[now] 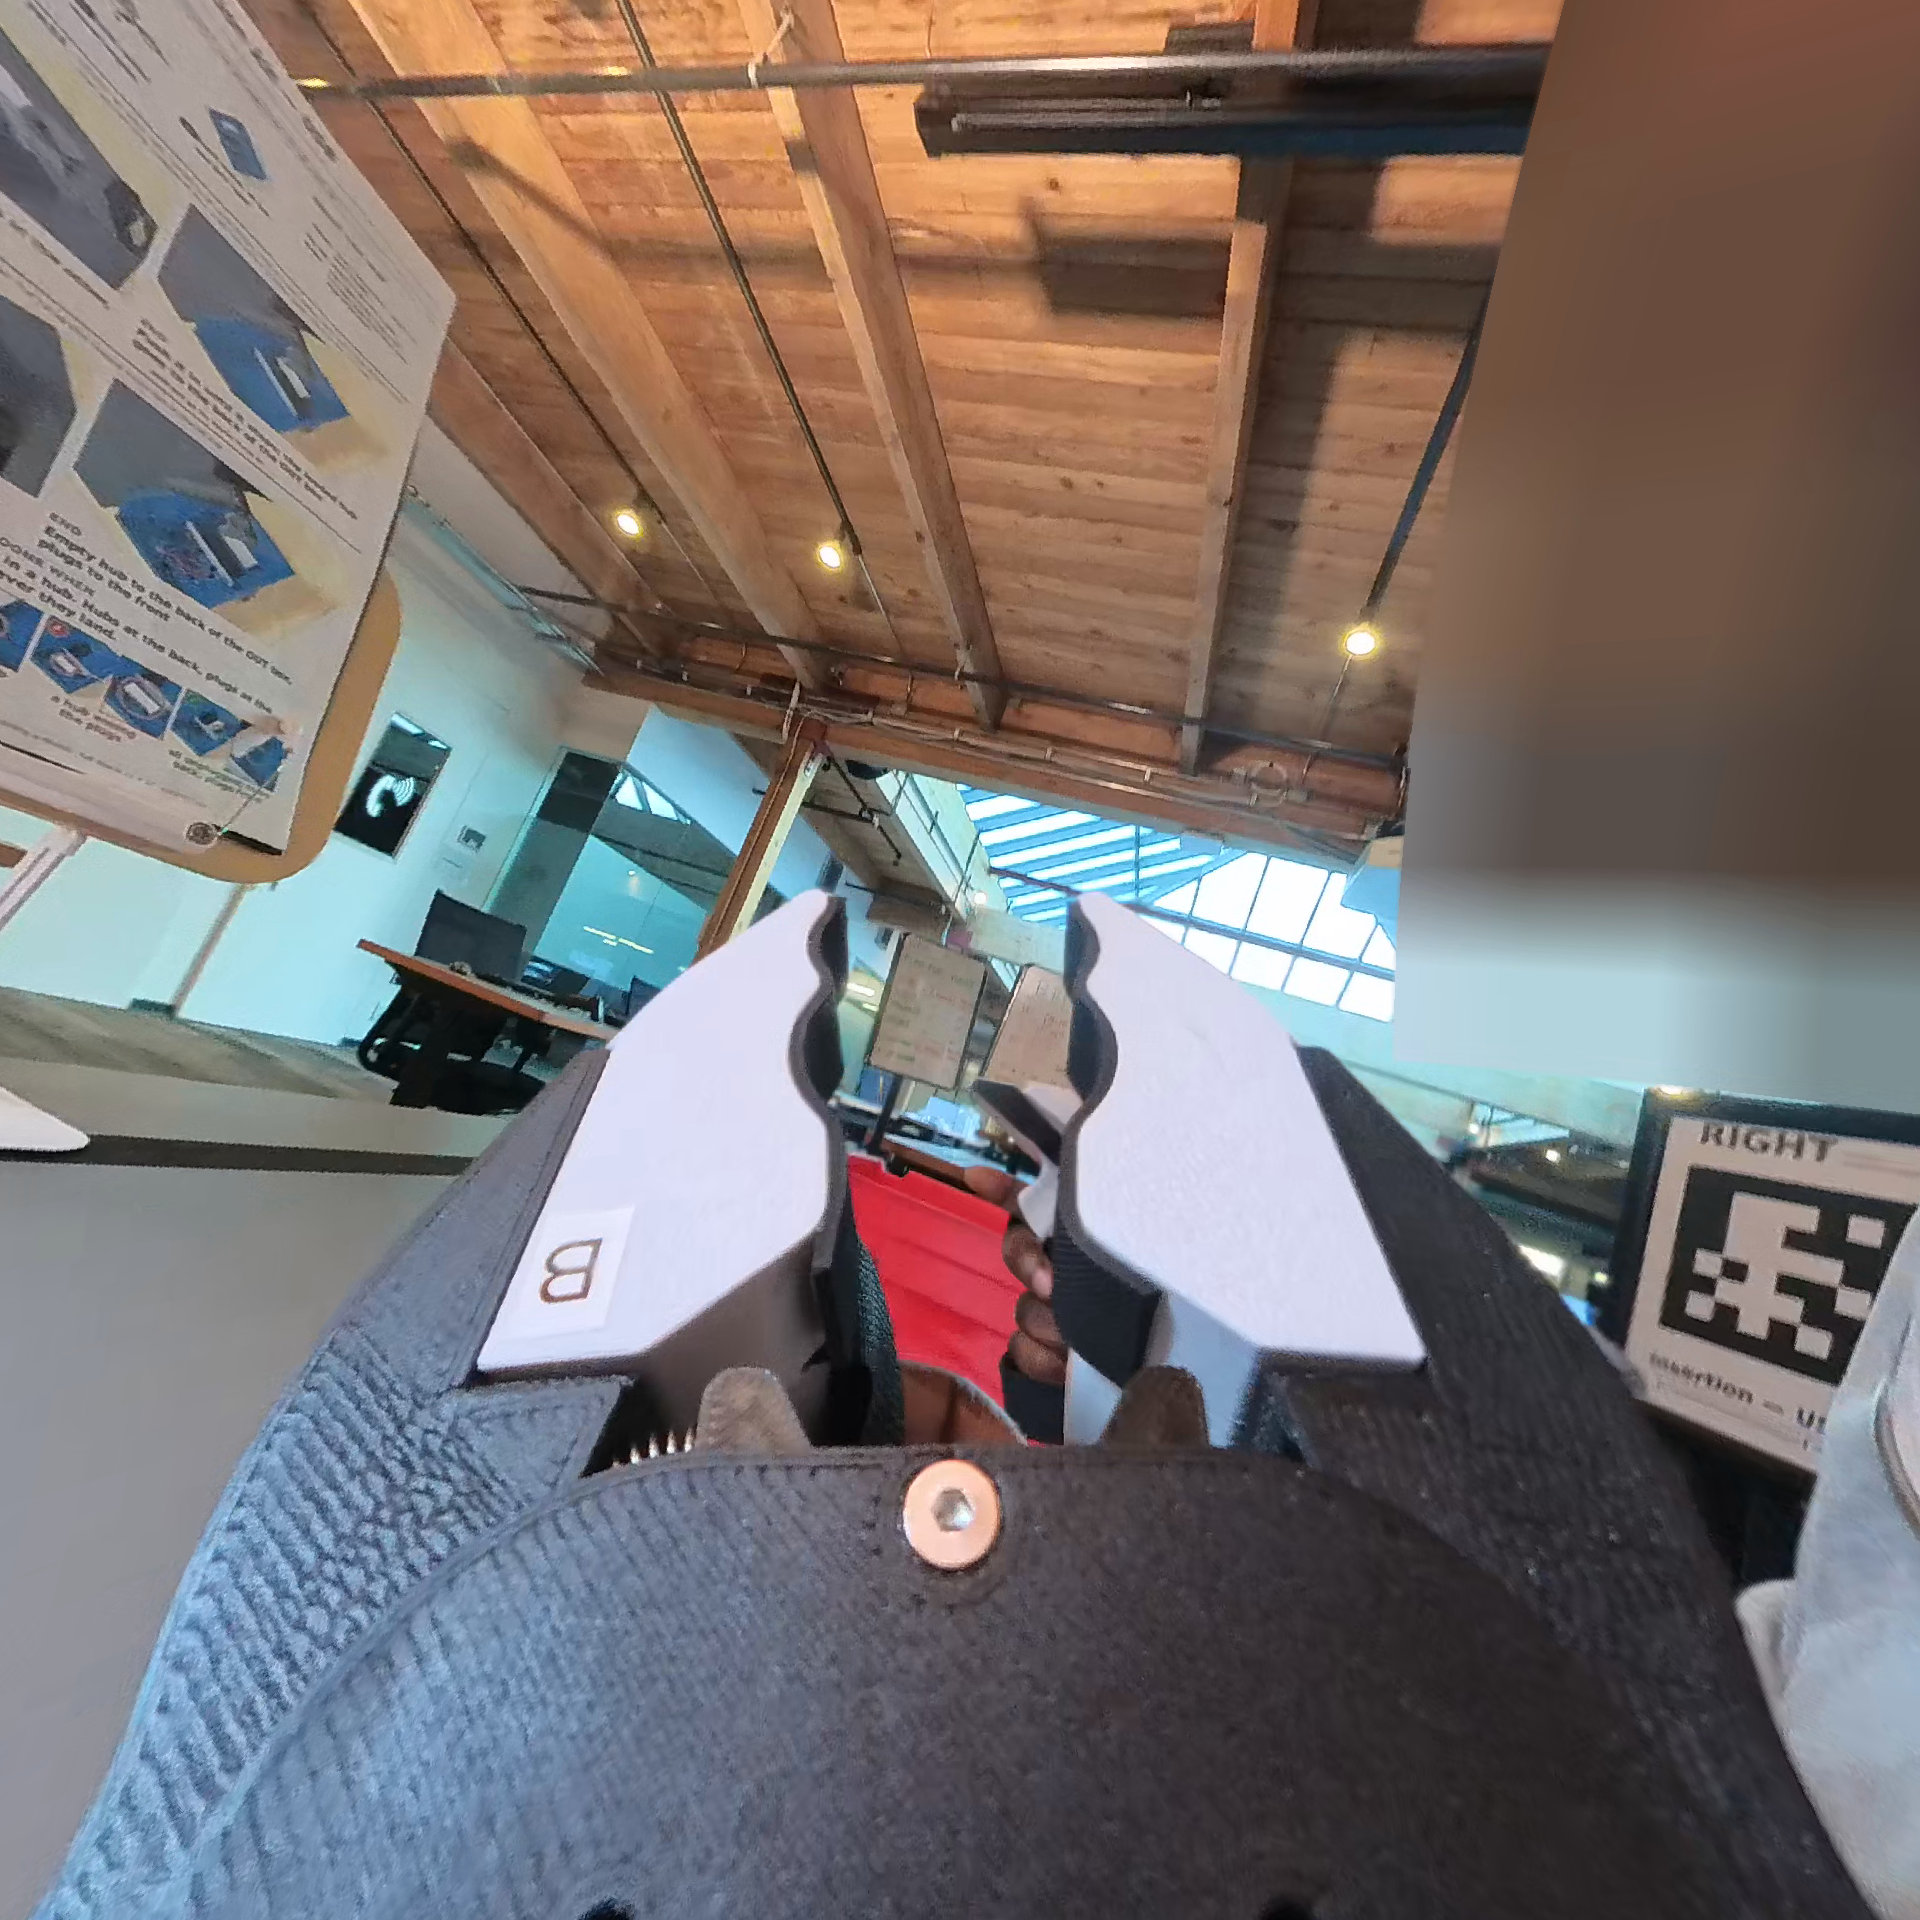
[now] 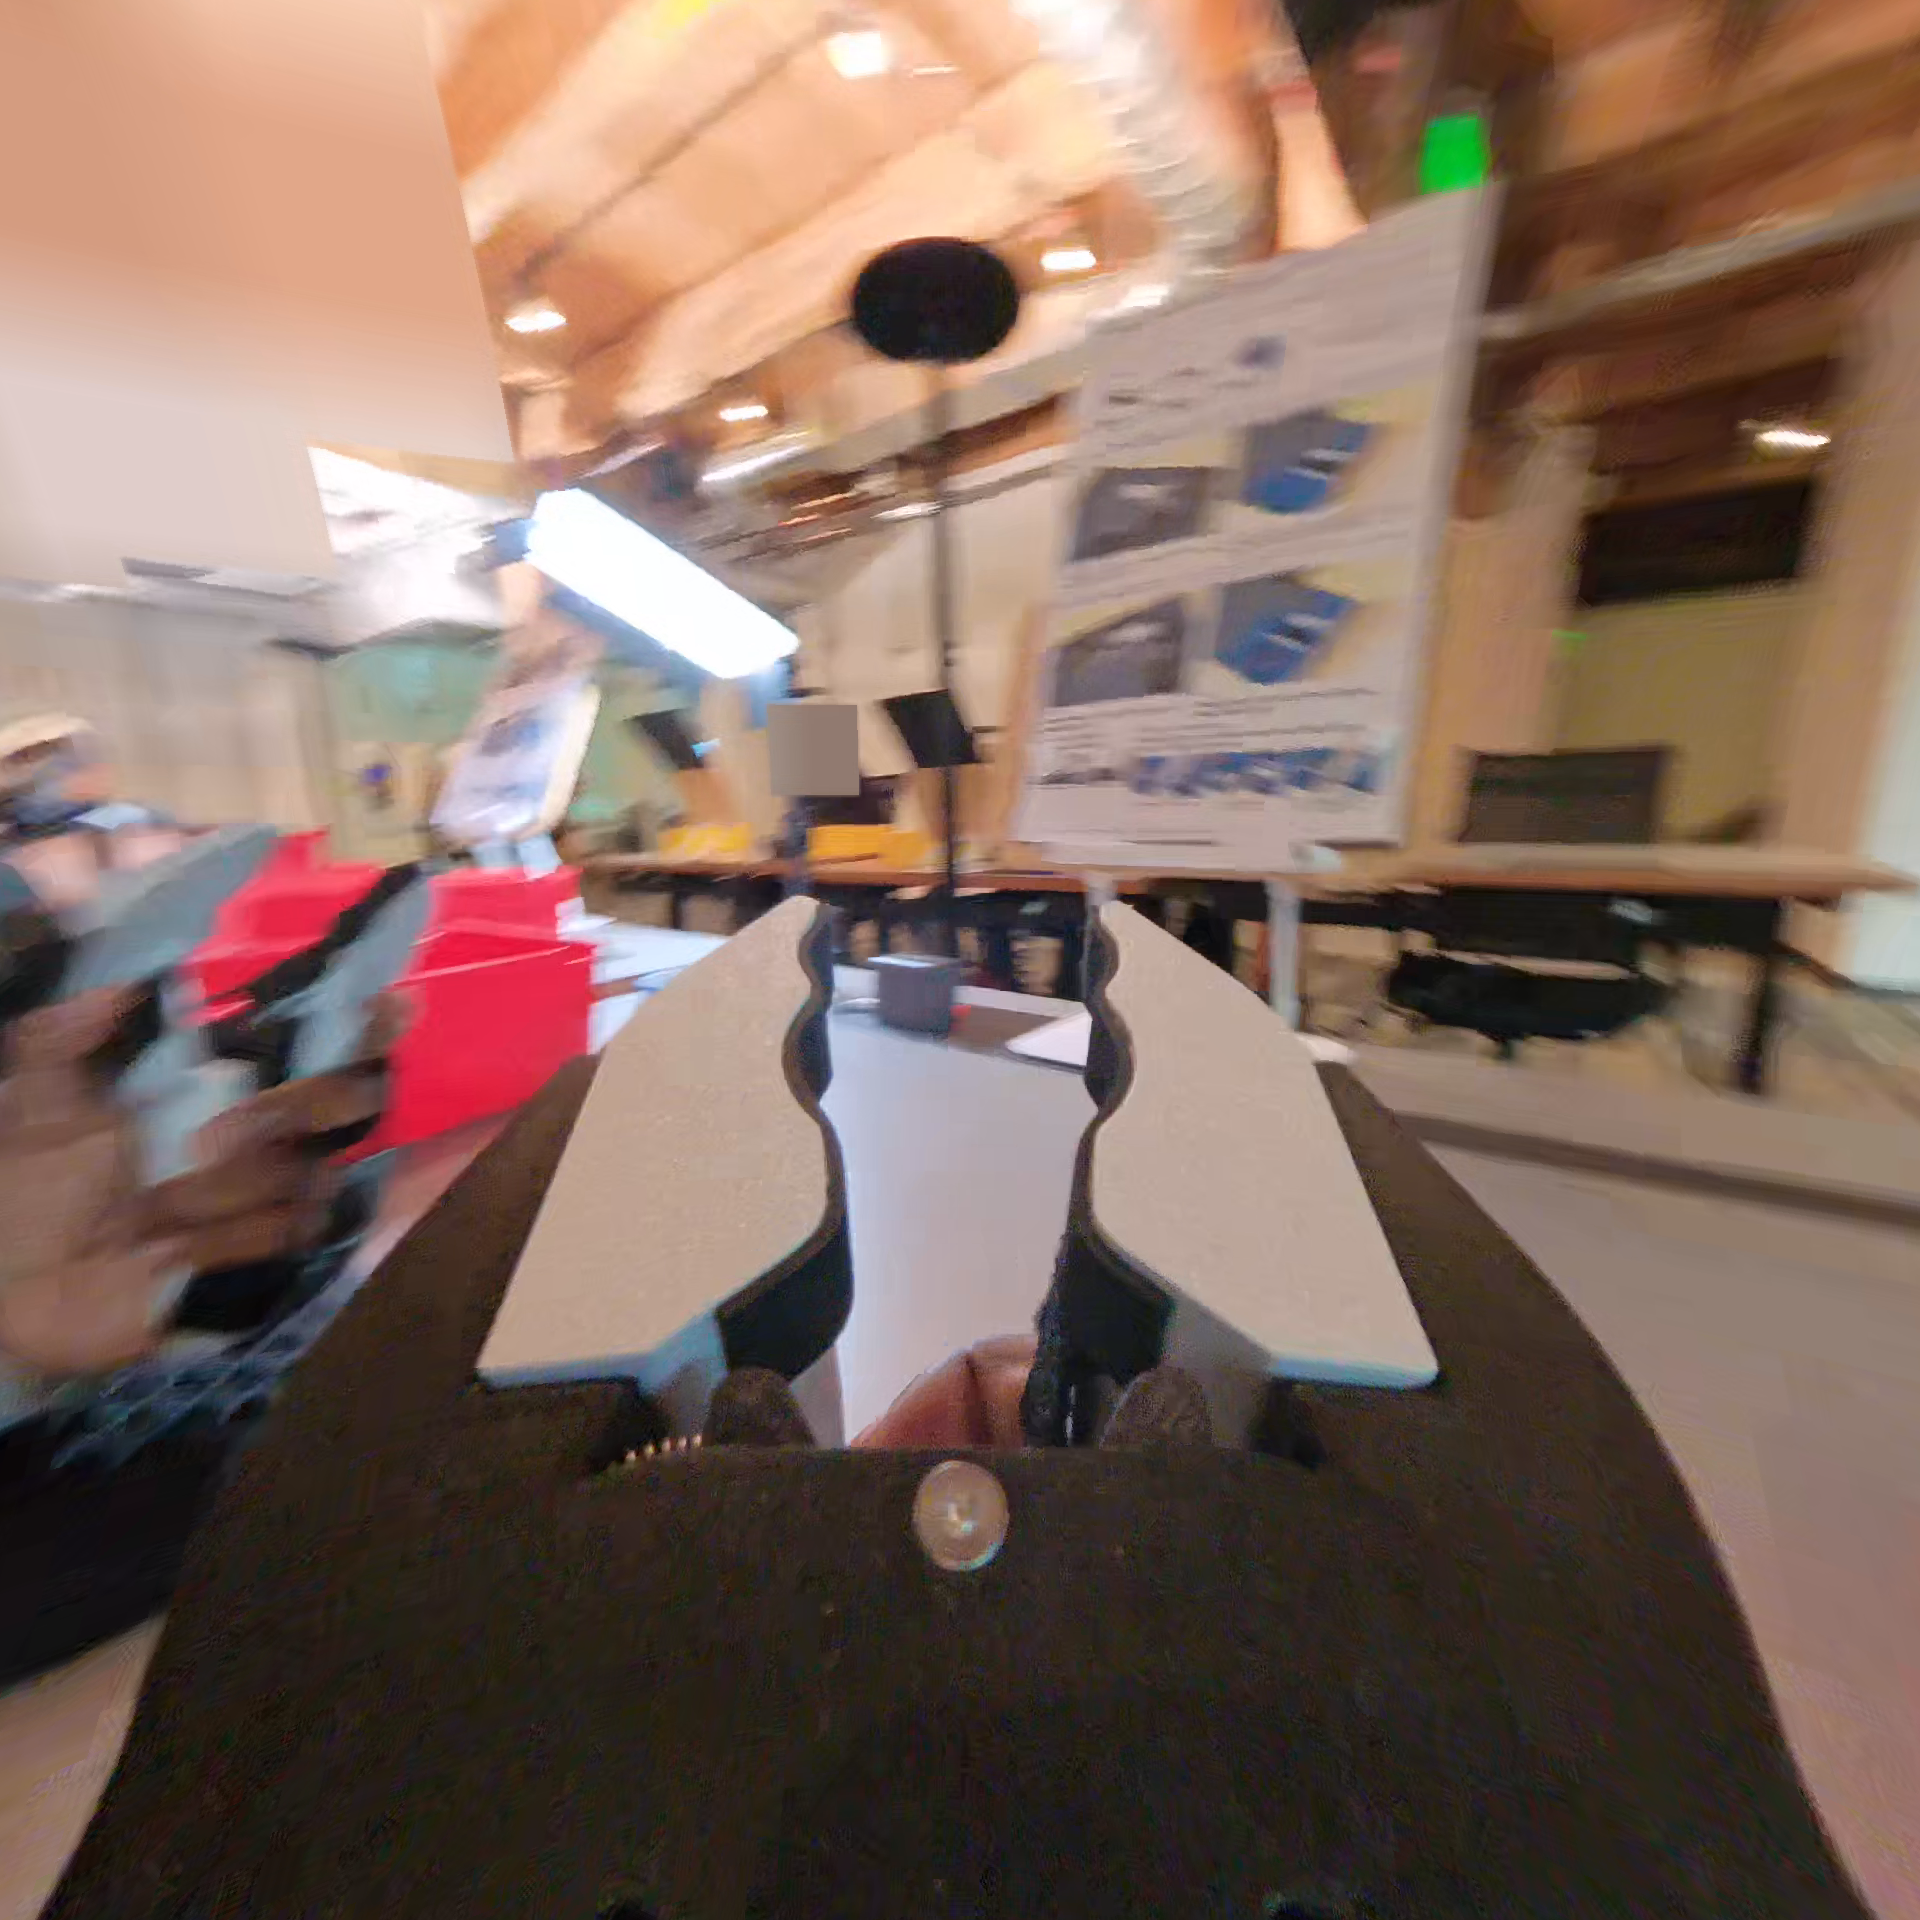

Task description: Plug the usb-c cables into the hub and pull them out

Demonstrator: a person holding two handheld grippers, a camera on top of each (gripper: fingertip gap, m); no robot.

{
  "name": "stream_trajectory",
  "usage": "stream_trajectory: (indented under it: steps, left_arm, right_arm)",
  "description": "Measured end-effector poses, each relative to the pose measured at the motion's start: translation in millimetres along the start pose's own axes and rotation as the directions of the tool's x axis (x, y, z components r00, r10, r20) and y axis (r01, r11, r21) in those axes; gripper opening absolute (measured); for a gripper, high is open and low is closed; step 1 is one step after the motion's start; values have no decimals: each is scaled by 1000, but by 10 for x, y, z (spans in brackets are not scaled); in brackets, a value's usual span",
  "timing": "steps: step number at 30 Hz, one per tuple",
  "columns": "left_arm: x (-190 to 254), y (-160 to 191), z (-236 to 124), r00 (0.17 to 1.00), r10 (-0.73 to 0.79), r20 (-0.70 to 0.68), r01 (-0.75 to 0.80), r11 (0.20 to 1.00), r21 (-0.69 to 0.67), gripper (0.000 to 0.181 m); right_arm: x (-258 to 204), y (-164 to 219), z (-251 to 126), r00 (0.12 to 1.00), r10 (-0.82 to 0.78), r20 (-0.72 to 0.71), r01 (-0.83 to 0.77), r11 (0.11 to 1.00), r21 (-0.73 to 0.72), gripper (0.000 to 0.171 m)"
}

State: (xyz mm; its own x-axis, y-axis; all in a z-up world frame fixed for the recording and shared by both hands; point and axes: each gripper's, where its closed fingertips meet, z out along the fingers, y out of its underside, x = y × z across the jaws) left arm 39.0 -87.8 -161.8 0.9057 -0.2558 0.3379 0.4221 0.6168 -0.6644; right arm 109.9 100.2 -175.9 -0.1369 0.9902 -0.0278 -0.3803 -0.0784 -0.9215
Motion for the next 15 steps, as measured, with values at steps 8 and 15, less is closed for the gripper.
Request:
stream_trajectory:
  steps: [8,15]
  left_arm:
    - [129,286,70,988,146,-43,-151,976,-155,41]
    - [382,192,-107,909,403,-105,-416,868,-272,41]
  right_arm:
    - [284,66,-265,956,-119,-270,138,989,52,33]
    - [241,-55,-310,955,-131,-264,168,979,119,34]
